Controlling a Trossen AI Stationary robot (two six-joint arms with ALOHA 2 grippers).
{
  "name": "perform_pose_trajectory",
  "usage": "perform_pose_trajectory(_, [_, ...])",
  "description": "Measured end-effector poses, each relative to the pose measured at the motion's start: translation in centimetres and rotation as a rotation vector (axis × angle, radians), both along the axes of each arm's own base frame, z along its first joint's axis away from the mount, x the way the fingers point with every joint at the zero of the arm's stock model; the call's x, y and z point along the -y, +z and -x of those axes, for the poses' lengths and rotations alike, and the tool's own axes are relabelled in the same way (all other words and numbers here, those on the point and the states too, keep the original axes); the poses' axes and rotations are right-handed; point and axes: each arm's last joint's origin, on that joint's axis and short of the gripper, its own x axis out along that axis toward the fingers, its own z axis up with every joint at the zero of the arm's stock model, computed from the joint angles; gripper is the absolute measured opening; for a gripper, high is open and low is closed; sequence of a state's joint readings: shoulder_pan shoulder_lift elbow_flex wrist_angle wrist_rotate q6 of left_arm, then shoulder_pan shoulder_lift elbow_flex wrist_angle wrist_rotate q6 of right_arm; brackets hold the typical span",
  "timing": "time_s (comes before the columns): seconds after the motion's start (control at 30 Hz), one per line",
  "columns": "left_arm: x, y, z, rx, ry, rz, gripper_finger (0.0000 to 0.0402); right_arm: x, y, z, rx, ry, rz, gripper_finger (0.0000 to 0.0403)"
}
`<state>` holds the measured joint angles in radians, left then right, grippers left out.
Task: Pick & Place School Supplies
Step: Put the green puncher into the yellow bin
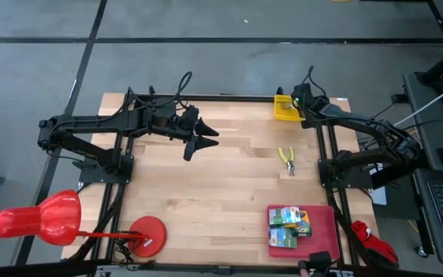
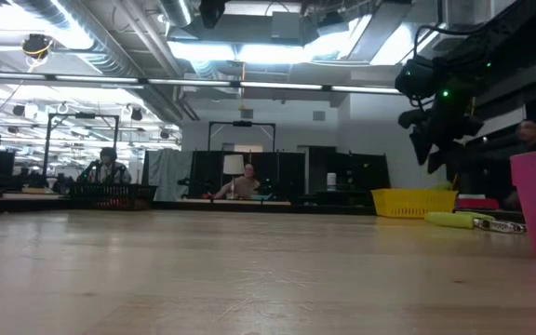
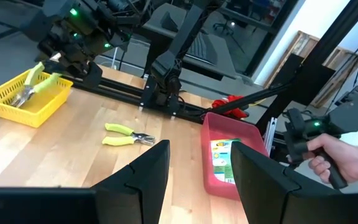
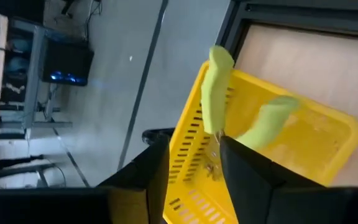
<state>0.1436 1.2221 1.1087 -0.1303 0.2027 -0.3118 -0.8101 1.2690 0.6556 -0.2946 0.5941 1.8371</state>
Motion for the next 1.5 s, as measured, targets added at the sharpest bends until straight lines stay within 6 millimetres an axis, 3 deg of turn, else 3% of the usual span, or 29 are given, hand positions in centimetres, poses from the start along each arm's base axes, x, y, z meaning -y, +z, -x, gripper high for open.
perform_pose_trajectory(0.2, [0.0, 0.0, 0.0, 0.001, -0.002, -0.009, 0.0168, -0.3, 0.1, -0.6, -0.002, 0.069, -0.002, 0.0148])
perform_pose_trajectory(0.4, [0.0, 0.0, 0.0, 0.001, -0.004, -0.018, 0.0168, -0.7, 1.7, -2.4, -0.023, 0.236, 0.154, 0.0143])
perform_pose_trajectory(0.57, [0.0, 0.0, 0.0, 0.0, -0.004, -0.011, 0.0168, -1.8, 5.0, -5.0, -0.132, 0.702, 0.447, 0.0142])
perform_pose_trajectory(0.67, [0.5, 0.0, -0.1, 0.001, -0.019, -0.012, 0.0168, -3.3, 6.2, -6.5, -0.075, 1.056, 0.586, 0.0142])
perform_pose_trajectory(0.8, [0.9, -0.3, -0.2, -0.024, -0.037, -0.015, 0.0168, -6.1, 5.1, -7.8, 0.022, 1.407, 0.466, 0.0142])
perform_pose_trajectory(0.9, [0.9, -1.2, -0.6, -0.085, -0.003, -0.005, 0.0168, -9.2, 3.6, -8.4, -0.014, 1.571, 0.3, 0.0142])
perform_pose_trajectory(1.17, [1.7, -2.9, -2.1, -0.159, 0.0, 0.047, 0.0168, -14.5, 1.9, -8.6, -0.147, 1.714, 0.118, 0.0142])
perform_pose_trajectory(1.33, [2.9, -3.9, -3.0, -0.194, -0.034, 0.06, 0.0168, -16.0, 1.8, -8.0, -0.296, 1.831, 0.014, 0.014])
perform_pose_trajectory(1.5, [3.9, -4.3, -3.5, -0.195, -0.054, 0.052, 0.0168, -15.8, 4.6, -7.3, -0.627, 1.932, 0.003, 0.0126])
